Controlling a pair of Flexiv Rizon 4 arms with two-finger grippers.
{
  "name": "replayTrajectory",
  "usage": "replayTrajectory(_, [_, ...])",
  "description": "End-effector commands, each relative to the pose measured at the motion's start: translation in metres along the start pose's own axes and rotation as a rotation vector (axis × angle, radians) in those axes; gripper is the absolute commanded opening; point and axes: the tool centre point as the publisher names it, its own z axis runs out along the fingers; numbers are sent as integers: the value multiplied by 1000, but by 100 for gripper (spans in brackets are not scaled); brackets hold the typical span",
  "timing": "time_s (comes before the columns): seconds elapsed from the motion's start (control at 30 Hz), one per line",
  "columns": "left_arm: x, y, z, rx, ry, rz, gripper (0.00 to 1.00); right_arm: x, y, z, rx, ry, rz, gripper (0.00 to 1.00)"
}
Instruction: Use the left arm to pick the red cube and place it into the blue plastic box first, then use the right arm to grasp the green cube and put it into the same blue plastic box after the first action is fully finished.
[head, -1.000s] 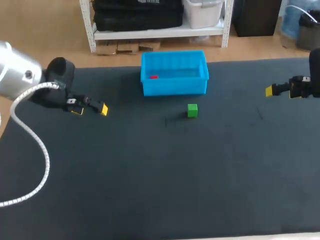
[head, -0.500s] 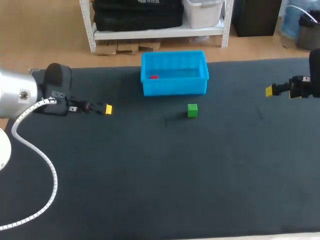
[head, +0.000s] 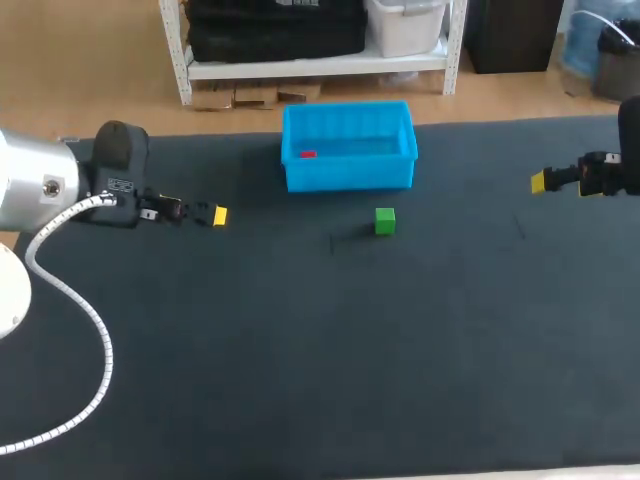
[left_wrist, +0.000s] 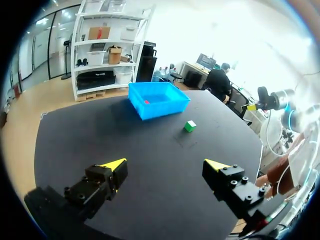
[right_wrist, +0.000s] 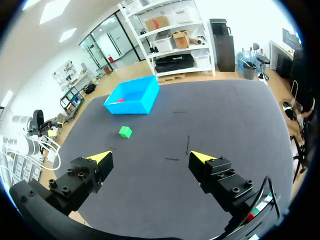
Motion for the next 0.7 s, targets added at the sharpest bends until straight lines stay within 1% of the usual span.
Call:
replayTrajectory(0.03, [-2,-1,2,-7,6,-1,100,0,0,0,0,0,0,100])
replayTrajectory(0.2, [-2,-1,2,-7,6,-1,100,0,0,0,0,0,0,100])
replayTrajectory(0.23, [-2,-1,2,-7,6,-1,100,-3,0,-2,28,14,-1,100])
replayTrajectory(0.3, [-2,-1,2,-7,6,-1,100,-11,1,-4,60,64,-12,100])
replayTrajectory(0.33, [-2,-1,2,-7,6,-1,100,-15,1,-3,92,97,-8,100])
replayTrajectory(0.43, [-2,-1,2,-7,6,-1,100,-28,3,4,134,180,2,100])
replayTrajectory(0.5, [-2,-1,2,-7,6,-1,100,-37,5,11,158,232,7,100])
replayTrajectory(0.7, [-2,-1,2,-7,6,-1,100,-59,12,43,201,343,48,100])
